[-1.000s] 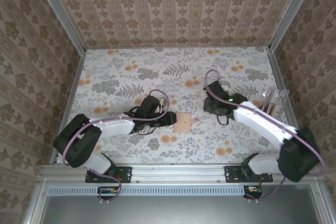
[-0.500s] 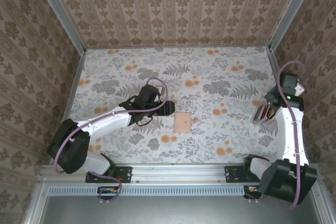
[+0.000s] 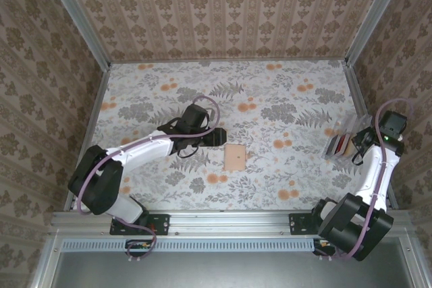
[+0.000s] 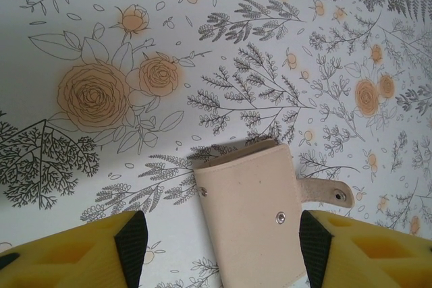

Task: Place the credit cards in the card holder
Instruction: Move the storage box to the center of the table.

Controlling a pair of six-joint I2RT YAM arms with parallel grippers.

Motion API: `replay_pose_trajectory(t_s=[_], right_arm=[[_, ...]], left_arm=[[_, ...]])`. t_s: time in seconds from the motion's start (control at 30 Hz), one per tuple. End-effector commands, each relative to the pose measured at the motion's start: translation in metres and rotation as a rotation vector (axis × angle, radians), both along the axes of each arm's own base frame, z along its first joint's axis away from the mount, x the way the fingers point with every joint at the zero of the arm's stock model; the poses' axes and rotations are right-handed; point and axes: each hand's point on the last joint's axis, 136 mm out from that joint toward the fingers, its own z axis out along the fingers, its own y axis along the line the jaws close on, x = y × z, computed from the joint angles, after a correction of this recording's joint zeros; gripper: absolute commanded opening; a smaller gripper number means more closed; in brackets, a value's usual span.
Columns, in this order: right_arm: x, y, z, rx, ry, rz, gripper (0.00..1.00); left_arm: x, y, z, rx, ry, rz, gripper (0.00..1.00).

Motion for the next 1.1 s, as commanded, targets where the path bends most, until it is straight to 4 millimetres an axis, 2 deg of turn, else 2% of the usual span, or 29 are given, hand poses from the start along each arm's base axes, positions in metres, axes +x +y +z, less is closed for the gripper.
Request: replay_pose_trajectory(t_s=[0.0, 0.3, 0.67, 1.07], right_arm=[[0.003, 0.000, -0.007, 0.027, -0.019, 0.029, 0.34], [-0.007, -0.006, -0.020, 0.048, 0.040, -0.001, 0.34], [0.000, -0.005, -0.037, 0.087, 0.045, 0.029, 0.26], [0.008, -0.001, -0.043, 0.111, 0.033, 0.075, 0.21]], left_arm=[[0.001, -0.004, 0.005, -0.010, 0.007, -0.017, 0.64], [-0.001, -0.005, -0.001, -0.011, 0.021, -0.021, 0.63], [-0.001, -0.006, -0.006, -0.013, 0.035, -0.022, 0.62], [0.002, -0.012, -0.009, -0.018, 0.047, -0.030, 0.62]])
